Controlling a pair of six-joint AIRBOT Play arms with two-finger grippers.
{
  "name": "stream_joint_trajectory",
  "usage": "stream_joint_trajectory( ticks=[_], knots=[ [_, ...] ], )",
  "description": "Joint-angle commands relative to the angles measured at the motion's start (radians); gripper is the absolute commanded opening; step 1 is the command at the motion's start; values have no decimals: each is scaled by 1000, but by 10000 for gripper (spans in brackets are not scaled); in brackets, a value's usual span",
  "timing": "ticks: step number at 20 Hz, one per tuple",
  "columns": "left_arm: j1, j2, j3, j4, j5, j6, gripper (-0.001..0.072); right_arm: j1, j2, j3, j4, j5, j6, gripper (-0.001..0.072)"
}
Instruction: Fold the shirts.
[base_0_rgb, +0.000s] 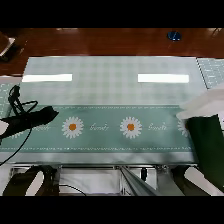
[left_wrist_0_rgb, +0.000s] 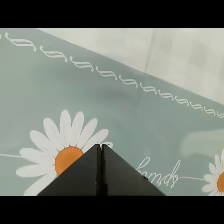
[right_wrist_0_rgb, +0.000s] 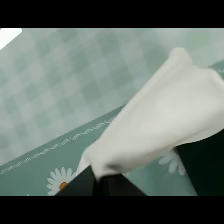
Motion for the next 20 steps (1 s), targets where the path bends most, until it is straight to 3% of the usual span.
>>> stream_joint_trajectory(
  ticks=[1,7,9,11,14,16,17,19,20],
  knots=[
    [-6,-1,0,-4,33,1,18,-133,127,-123,-101,52,27,19],
    [-105,-1,0,-4,84,1,18,-236,443,-534,-726,51,-10,19],
    [-129,-1,-2,-4,111,1,18,-239,501,-669,-760,48,5,40],
    [-146,-6,-3,-4,131,1,18,-238,501,-763,-732,48,6,420],
    [-154,-14,2,-4,138,13,18,-238,476,-756,-708,-24,12,403],
    [-166,-16,31,-5,137,98,18,-238,425,-670,-655,-93,18,389],
    [-168,-22,68,-5,137,123,18,-238,386,-607,-564,-126,18,302],
    [-167,-60,203,-4,137,135,18,-238,289,-465,-220,-201,13,18],
    [-168,-97,303,-5,125,135,18,-235,254,-419,11,-281,0,20]
  ],
)
